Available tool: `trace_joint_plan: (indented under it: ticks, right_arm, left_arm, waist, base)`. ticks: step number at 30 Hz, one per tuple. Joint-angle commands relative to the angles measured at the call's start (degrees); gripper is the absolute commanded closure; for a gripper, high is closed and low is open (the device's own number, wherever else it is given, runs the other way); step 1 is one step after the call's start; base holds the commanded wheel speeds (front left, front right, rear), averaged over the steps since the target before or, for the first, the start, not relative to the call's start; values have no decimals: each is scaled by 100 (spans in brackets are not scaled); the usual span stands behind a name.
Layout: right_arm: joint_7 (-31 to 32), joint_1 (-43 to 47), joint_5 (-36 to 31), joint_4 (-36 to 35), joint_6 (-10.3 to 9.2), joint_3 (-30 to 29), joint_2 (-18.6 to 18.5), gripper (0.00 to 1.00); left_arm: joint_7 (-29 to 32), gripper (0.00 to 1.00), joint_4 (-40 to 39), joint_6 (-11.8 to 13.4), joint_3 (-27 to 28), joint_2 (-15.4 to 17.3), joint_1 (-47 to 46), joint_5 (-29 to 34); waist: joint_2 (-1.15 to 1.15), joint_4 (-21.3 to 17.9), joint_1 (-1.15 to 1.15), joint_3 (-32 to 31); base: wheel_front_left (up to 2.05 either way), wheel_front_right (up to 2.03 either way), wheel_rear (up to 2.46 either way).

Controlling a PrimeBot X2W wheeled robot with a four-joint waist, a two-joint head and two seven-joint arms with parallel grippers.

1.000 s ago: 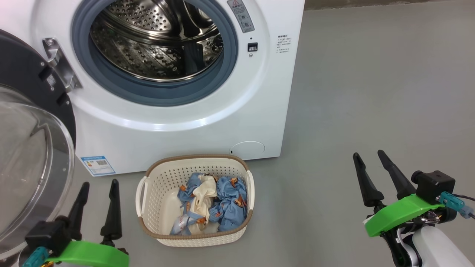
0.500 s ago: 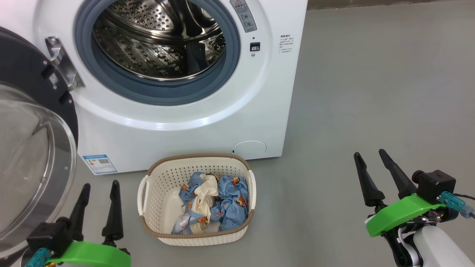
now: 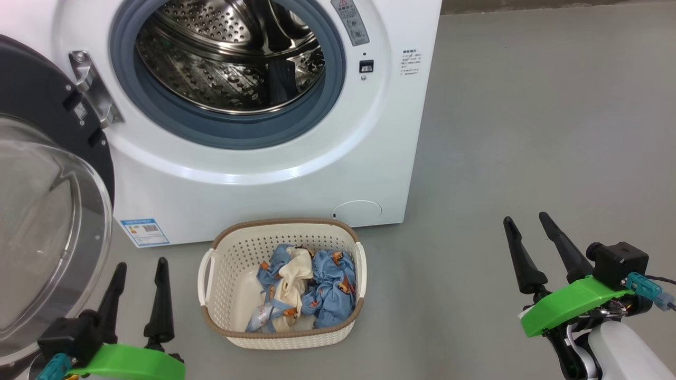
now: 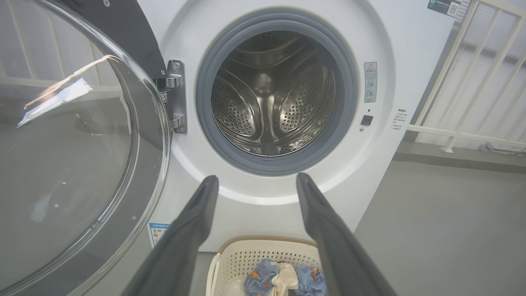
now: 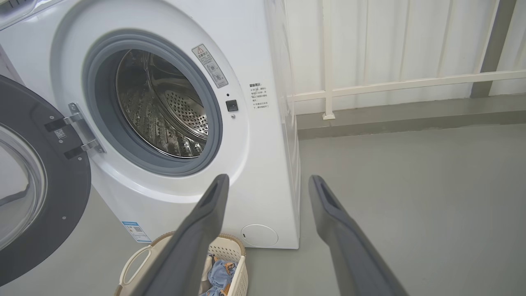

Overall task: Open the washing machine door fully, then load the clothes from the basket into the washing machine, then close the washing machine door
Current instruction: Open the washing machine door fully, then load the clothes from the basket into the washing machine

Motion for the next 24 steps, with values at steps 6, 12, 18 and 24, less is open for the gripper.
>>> trace_joint_plan:
  ticks: [6,12,18,24]
  right_arm:
    - [-70,-108,-30,-156,32,104,-79,0]
    - [-70,-107,-25,-162,32,113,-77,0]
    - [-70,-108,-26,-167,32,93,-71,0]
    - [-70,-107,-24,-169,32,69,-57,0]
  left_arm:
    - [-59,0,-76,-38,235,103,-111,79]
    - [-60,0,-61,-49,202,109,-122,94]
    - [-60,0,-76,-74,176,114,-137,81]
    - [-60,0,-64,-80,180,120,-152,62]
  waist:
    - [0,17,0,1]
    - [0,31,0,21]
    - [0,44,0,49]
    - [0,59,0,64]
  base:
    - [0,0,0]
    - [0,0,0]
    - [38,-38,0]
    - [115,-115,0]
